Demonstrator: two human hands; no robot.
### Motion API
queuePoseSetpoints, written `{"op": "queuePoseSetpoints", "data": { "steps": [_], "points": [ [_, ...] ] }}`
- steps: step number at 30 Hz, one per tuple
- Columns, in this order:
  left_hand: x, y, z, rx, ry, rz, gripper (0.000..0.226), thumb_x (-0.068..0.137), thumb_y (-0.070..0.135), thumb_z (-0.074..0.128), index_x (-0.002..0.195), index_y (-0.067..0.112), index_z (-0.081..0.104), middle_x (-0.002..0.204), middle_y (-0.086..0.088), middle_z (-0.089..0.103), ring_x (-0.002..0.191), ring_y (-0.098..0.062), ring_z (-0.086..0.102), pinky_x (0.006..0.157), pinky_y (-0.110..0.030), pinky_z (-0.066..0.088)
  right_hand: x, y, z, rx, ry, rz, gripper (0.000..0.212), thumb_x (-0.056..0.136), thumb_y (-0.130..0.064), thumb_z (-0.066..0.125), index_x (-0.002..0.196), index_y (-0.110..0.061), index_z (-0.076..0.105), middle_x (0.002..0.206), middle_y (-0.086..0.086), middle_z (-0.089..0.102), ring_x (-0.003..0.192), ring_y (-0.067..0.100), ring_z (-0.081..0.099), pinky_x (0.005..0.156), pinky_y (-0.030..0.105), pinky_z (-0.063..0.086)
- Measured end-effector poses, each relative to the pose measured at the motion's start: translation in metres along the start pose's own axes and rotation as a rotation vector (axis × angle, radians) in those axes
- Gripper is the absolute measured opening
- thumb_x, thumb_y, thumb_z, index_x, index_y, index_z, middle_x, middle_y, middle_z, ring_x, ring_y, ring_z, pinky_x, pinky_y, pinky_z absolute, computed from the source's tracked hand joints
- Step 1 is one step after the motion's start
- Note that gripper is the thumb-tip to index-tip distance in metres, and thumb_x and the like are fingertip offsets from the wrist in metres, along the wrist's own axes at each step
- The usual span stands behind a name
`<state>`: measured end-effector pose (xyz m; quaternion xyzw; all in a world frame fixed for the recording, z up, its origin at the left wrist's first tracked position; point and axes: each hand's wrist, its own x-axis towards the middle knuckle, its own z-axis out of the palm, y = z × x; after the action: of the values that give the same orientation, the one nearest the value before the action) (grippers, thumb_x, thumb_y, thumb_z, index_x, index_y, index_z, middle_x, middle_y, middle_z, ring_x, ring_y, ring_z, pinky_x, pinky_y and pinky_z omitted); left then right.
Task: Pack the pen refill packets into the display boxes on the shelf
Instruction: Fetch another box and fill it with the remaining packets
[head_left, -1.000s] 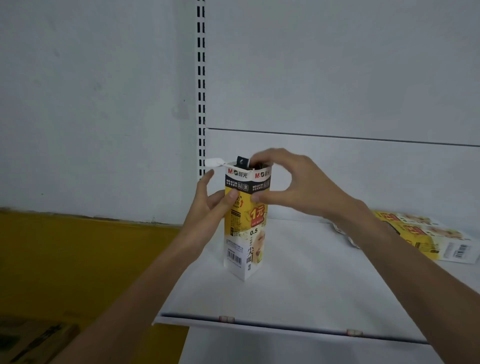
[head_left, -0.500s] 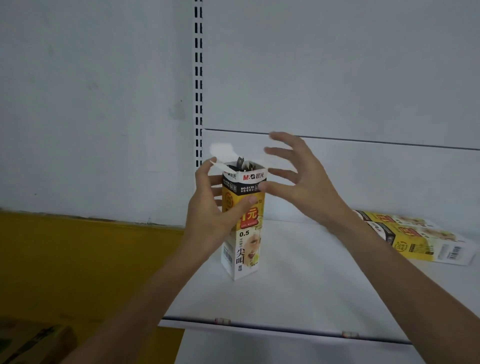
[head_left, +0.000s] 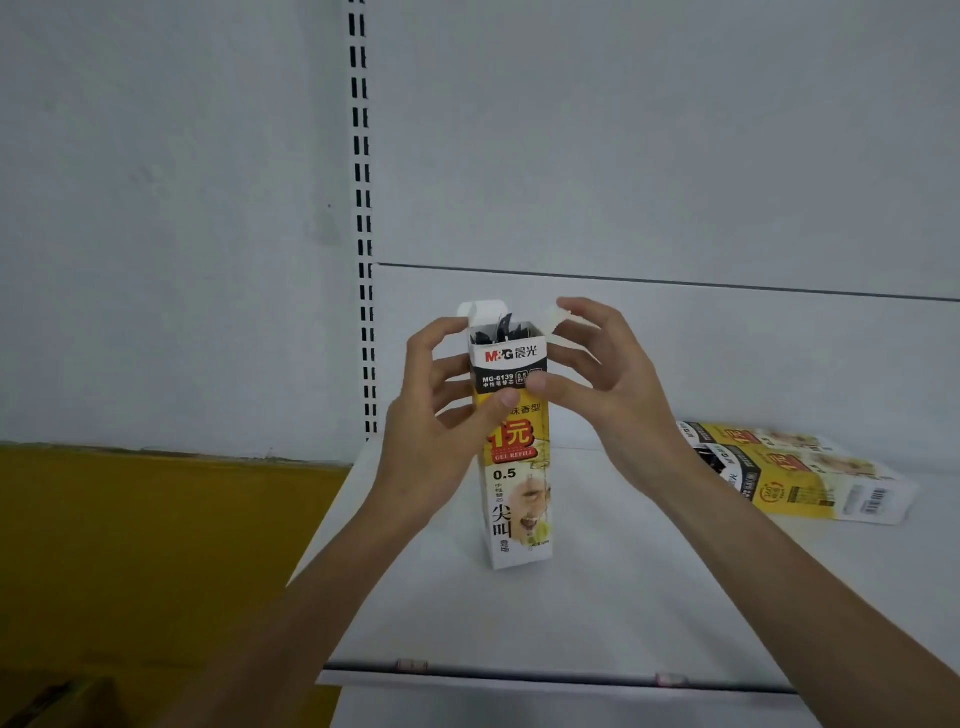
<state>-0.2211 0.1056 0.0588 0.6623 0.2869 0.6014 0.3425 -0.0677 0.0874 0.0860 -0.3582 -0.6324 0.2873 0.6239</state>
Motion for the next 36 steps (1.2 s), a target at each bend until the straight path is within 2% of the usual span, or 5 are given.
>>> {"op": "queuePoseSetpoints", "data": {
  "steps": [8, 19, 23, 28, 36],
  "points": [
    [0.002, 0.004, 0.036, 0.056, -0.118, 0.077, 0.045, 0.080, 0.020, 0.065, 0.108, 0.048, 0.043, 0.105, 0.014, 0.060, 0.097, -0.005, 0.059, 0.072, -0.016, 0.052, -0.008, -0.007, -0.038, -0.127, -0.105, 0.001, 0.041, 0.074, -0.009, 0.067, 0.112, -0.024, 0.063, 0.127, -0.003, 0.056, 0.111, 0.011, 0.058, 0.096, 0.036, 0.049],
    [-0.001, 0.009, 0.078, 0.038, -0.238, 0.058, 0.042, 0.076, 0.038, 0.066, 0.111, 0.050, 0.047, 0.105, 0.020, 0.061, 0.100, -0.004, 0.059, 0.078, -0.025, 0.054, -0.009, -0.017, -0.091, -0.050, -0.100, 0.034, 0.010, 0.081, -0.013, 0.063, 0.081, -0.015, 0.073, 0.115, -0.005, 0.067, 0.108, 0.007, 0.061, 0.086, 0.023, 0.052],
    [-0.004, 0.013, 0.084, 0.036, -0.217, 0.023, 0.058, 0.070, 0.039, 0.060, 0.119, 0.057, 0.034, 0.113, 0.015, 0.059, 0.102, 0.000, 0.058, 0.079, -0.021, 0.054, -0.007, -0.018, -0.085, -0.108, 0.056, -0.088, 0.010, 0.084, -0.005, 0.062, 0.089, -0.011, 0.068, 0.112, -0.003, 0.064, 0.091, 0.003, 0.065, 0.072, 0.014, 0.051],
    [-0.005, 0.011, 0.085, 0.002, -0.160, -0.016, 0.075, 0.065, 0.039, 0.066, 0.121, 0.059, 0.021, 0.119, 0.003, 0.059, 0.104, -0.008, 0.060, 0.084, -0.026, 0.052, -0.004, -0.022, -0.086, -0.022, 0.066, -0.154, 0.046, 0.079, 0.001, 0.068, 0.115, -0.019, 0.048, 0.112, -0.007, 0.058, 0.087, -0.001, 0.064, 0.071, 0.013, 0.051],
    [-0.007, 0.010, 0.087, 0.066, -0.166, 0.035, 0.047, 0.072, 0.038, 0.066, 0.100, 0.065, 0.040, 0.110, 0.012, 0.062, 0.101, -0.008, 0.062, 0.081, -0.032, 0.055, 0.003, -0.027, -0.095, -0.099, -0.045, -0.155, 0.022, 0.084, -0.004, 0.063, 0.089, -0.025, 0.070, 0.090, -0.011, 0.071, 0.091, 0.004, 0.063, 0.075, 0.018, 0.052]
  ]
}}
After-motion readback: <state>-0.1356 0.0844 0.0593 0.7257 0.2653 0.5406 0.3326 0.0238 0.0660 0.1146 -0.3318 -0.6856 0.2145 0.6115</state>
